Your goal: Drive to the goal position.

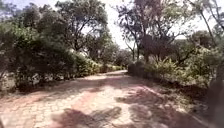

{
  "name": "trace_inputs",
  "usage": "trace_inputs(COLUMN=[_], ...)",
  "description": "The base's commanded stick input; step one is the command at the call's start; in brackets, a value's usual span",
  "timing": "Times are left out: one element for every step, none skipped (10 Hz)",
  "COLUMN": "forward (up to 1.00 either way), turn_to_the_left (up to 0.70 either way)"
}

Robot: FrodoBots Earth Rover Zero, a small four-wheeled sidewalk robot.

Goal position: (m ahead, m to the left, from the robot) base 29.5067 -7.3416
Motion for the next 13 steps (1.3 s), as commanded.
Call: trace_inputs(forward=[0.5,0.5,0.5,0.5,0.5,0.5,0.5,0.5,0.5,0.5,0.5,0.5,0.5], turn_to_the_left=[0.0,0.0,0.0,0.0,0.0,0.0,0.0,0.0,0.0,0.0,0.0,0.0,0.0])
